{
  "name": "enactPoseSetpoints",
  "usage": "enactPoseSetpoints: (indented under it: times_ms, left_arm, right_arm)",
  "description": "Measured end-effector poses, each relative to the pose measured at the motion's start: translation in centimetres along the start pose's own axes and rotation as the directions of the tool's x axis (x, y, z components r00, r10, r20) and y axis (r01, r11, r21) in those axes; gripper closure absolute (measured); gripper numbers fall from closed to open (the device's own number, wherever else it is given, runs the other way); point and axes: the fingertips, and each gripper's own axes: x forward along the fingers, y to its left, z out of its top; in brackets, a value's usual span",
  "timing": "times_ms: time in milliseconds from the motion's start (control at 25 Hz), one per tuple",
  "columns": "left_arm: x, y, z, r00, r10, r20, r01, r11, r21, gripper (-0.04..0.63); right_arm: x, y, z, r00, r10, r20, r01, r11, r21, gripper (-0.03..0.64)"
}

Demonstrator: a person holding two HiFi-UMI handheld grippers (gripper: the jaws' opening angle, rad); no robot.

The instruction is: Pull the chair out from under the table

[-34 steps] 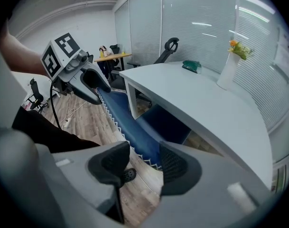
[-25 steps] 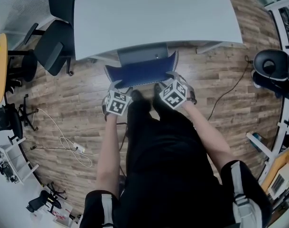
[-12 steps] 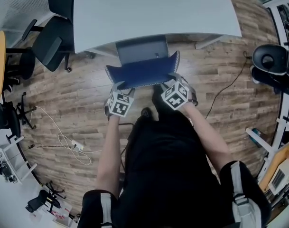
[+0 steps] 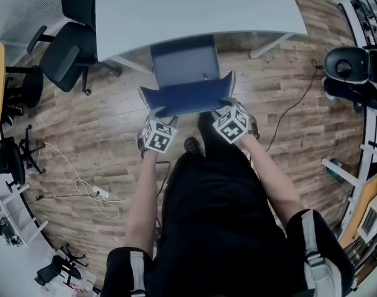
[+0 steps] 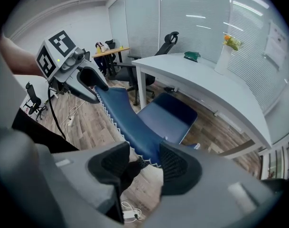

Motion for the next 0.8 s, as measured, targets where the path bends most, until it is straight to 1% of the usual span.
enactPoseSetpoints:
  times_ms: [320,640,800]
  left_arm:
    - [-1.4,-3.9,-3.2,0.999,-0.04,-0.005,0.04,0.998,0.04,0.394]
    - [-2.9,-7.0,-5.2,0.998,-0.059,0.008,0.058,0.994,0.094,0.399]
    - [-3.7,-7.9,-6.2,0.998,-0.061,0.019,0.059,0.992,0.112,0.399]
  right_arm:
    - [-1.2,4.2,-3.5,1.0,-0.02,-0.022,0.021,0.999,0.033,0.419]
    - [-2.7,7.4,-6.1,0.999,-0.044,-0.005,0.045,0.996,0.075,0.419]
    - [-3.5,8.9,-6.8,0.998,-0.058,-0.003,0.058,0.995,0.079,0.419]
